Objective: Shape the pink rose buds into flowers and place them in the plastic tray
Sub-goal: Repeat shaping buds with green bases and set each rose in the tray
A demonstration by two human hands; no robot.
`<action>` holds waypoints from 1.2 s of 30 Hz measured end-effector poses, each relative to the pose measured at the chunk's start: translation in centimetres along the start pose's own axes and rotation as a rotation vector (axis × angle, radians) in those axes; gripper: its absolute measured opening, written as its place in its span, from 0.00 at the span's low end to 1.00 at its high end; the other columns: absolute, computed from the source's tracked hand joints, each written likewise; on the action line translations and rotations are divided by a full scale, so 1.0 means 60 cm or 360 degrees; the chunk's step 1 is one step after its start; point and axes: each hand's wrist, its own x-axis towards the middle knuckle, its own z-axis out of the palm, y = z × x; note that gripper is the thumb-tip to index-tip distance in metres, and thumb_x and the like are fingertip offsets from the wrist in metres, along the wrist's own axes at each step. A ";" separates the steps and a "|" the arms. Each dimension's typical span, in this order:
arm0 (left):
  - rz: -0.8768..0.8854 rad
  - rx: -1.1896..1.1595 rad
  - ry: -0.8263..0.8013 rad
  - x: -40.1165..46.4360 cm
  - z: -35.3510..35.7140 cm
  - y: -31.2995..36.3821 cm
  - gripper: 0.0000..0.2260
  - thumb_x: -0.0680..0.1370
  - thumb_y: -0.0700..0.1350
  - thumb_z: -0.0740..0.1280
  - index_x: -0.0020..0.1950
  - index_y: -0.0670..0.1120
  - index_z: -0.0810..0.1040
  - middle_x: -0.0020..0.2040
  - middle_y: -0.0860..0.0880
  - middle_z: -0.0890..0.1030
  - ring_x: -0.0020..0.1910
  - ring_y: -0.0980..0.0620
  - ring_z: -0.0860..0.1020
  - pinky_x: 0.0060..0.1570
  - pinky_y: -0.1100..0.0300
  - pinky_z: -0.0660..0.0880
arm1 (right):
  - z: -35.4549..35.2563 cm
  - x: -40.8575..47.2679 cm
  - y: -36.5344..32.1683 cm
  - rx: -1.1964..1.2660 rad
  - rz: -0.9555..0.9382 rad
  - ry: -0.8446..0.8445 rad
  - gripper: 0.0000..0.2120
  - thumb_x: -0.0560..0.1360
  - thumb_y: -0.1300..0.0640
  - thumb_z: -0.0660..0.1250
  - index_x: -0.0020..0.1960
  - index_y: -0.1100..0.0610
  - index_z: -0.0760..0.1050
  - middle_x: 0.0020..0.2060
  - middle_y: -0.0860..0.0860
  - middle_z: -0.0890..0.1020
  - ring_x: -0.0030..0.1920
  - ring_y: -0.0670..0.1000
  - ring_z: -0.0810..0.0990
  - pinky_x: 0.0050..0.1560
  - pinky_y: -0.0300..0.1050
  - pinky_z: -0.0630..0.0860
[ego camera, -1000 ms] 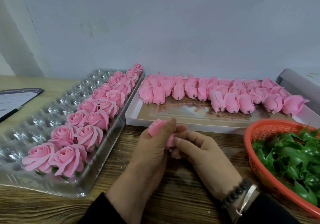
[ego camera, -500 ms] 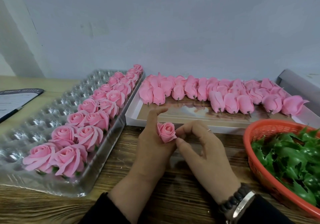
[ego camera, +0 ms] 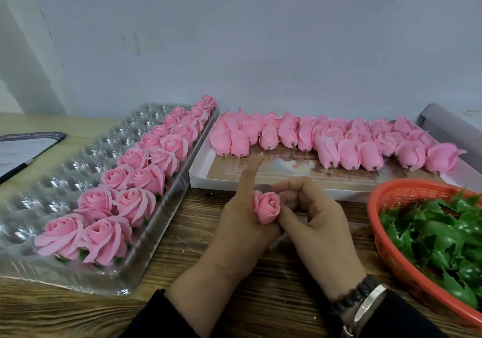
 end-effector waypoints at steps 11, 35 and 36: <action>-0.0044 0.0071 -0.0134 0.004 -0.009 -0.014 0.46 0.67 0.35 0.74 0.72 0.63 0.51 0.46 0.55 0.79 0.41 0.66 0.79 0.41 0.74 0.73 | -0.011 0.000 -0.003 -0.0009 0.0019 -0.0290 0.11 0.76 0.56 0.61 0.55 0.46 0.77 0.47 0.45 0.82 0.49 0.42 0.80 0.49 0.37 0.77; -0.0114 0.0235 -0.0335 0.008 -0.037 -0.019 0.49 0.65 0.38 0.77 0.73 0.65 0.50 0.39 0.43 0.78 0.37 0.56 0.77 0.41 0.66 0.75 | -0.017 0.009 0.015 0.0082 0.0138 -0.0151 0.04 0.67 0.62 0.73 0.36 0.55 0.80 0.34 0.64 0.81 0.36 0.59 0.77 0.41 0.55 0.74; -0.0120 0.0249 -0.0323 0.008 -0.041 -0.019 0.48 0.64 0.39 0.78 0.72 0.66 0.51 0.42 0.45 0.79 0.40 0.56 0.79 0.42 0.65 0.75 | -0.019 0.012 0.019 0.0149 0.0137 -0.0085 0.05 0.68 0.64 0.72 0.36 0.57 0.79 0.35 0.65 0.81 0.36 0.60 0.78 0.41 0.55 0.74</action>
